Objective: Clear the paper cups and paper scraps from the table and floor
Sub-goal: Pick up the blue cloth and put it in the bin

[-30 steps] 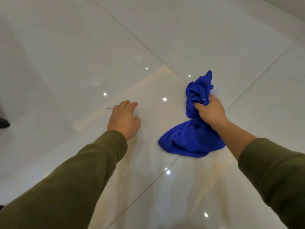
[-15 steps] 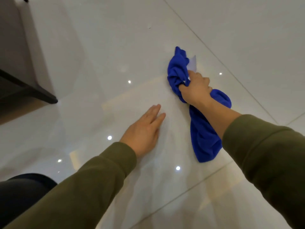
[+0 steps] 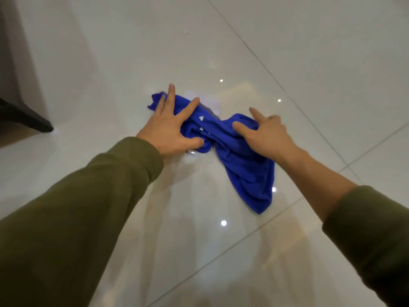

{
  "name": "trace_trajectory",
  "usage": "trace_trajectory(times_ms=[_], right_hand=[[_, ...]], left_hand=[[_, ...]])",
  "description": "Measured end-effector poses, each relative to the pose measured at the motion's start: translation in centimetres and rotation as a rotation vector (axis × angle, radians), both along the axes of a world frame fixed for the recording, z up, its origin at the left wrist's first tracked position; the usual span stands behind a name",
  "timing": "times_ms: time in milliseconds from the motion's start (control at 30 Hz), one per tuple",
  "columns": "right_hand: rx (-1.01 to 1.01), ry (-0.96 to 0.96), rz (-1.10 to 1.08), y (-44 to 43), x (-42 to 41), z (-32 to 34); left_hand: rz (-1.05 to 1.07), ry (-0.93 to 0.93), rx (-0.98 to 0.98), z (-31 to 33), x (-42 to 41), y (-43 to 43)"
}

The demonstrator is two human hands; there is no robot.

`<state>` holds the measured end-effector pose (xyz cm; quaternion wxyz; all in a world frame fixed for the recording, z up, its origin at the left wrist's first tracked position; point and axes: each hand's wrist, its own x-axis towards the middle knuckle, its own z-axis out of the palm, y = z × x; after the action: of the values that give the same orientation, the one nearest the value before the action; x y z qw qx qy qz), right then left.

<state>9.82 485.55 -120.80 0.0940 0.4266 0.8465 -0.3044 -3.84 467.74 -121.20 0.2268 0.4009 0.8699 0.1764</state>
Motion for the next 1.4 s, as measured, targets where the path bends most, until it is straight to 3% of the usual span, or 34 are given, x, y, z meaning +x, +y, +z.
trace_trajectory(times_ms=[133, 200, 300, 400, 500, 600, 700, 967, 1400], right_hand=[[-0.155, -0.026, -0.069, -1.8, -0.5, -0.5], [-0.201, 0.006, -0.066, -3.1, -1.3, -0.4], [-0.494, 0.214, -0.270, -4.9, -1.8, -0.5], [-0.690, 0.321, -0.427, -5.7, -1.1, -0.6], [-0.851, 0.411, -0.581, -6.2, -0.1, -0.2], [-0.905, 0.513, -0.613, -6.3, 0.5, 0.8], [-0.916, 0.603, -0.567, -6.1, 0.1, 3.3], [-0.974, 0.743, -0.281, -9.9, -4.8, 15.0], [-1.278, 0.676, 0.215, -31.5, -9.8, 31.8]], left_hand=[[-0.152, 0.184, -0.254, -1.3, 0.9, 2.3], [-0.157, 0.271, -0.234, -2.0, 2.1, 2.8], [-0.127, 0.249, -0.162, -2.6, 3.7, 3.0], [-0.067, 0.061, -0.073, -2.4, 4.4, 2.6], [0.052, -0.258, 0.161, -1.4, 5.8, 1.9], [0.161, -0.438, 0.346, 0.3, 7.2, 1.4], [0.242, -0.546, 0.451, 3.2, 7.3, 1.0], [0.236, -0.388, 0.532, 15.9, 3.0, -4.5], [0.541, -0.099, 0.611, 34.5, 3.9, -28.1]])
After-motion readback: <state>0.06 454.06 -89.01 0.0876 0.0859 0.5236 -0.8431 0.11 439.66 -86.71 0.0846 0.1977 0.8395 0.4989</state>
